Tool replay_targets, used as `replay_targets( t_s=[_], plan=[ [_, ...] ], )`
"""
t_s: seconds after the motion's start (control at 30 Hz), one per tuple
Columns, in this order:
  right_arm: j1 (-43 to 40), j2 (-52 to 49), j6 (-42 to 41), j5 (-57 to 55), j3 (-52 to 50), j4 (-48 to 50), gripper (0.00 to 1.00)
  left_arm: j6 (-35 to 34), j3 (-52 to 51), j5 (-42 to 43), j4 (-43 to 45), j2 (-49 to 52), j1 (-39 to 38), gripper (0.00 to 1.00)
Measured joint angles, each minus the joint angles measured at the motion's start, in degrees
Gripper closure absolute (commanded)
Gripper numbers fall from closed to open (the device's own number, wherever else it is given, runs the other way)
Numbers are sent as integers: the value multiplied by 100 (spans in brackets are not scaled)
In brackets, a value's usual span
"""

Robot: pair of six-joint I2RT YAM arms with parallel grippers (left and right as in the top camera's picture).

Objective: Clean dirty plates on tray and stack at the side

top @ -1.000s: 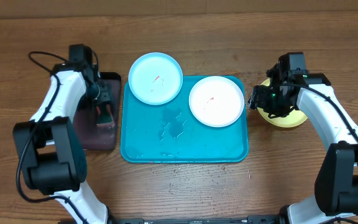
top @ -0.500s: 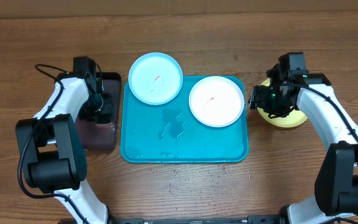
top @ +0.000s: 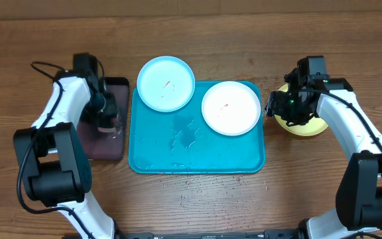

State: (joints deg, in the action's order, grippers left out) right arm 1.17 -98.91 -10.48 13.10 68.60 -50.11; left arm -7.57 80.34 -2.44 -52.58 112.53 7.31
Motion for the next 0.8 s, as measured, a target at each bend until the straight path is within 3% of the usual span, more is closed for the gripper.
replay_targets(
  t_s=[0.27,0.57,0.6,0.63,0.67,0.7,0.8],
  plan=[
    [0,0,2,2,0,2,32,2,157,-22,70,0,57,39],
    [0,0,2,4,0,0,32,2,-474,74,942,-2,57,42],
    [0,0,2,4,0,0,32,2,-566,76,1010,-2,57,45],
    [0,0,2,2,0,2,32,-2,-669,92,1095,-2,57,63],
    [0,0,2,2,0,0,32,-20,-732,96,1158,-2,57,90],
    [0,0,2,2,0,2,32,-15,-787,118,1220,-2,57,96],
    [0,0,0,0,0,2,32,2,-800,138,1344,-2,57,96]
  ],
)
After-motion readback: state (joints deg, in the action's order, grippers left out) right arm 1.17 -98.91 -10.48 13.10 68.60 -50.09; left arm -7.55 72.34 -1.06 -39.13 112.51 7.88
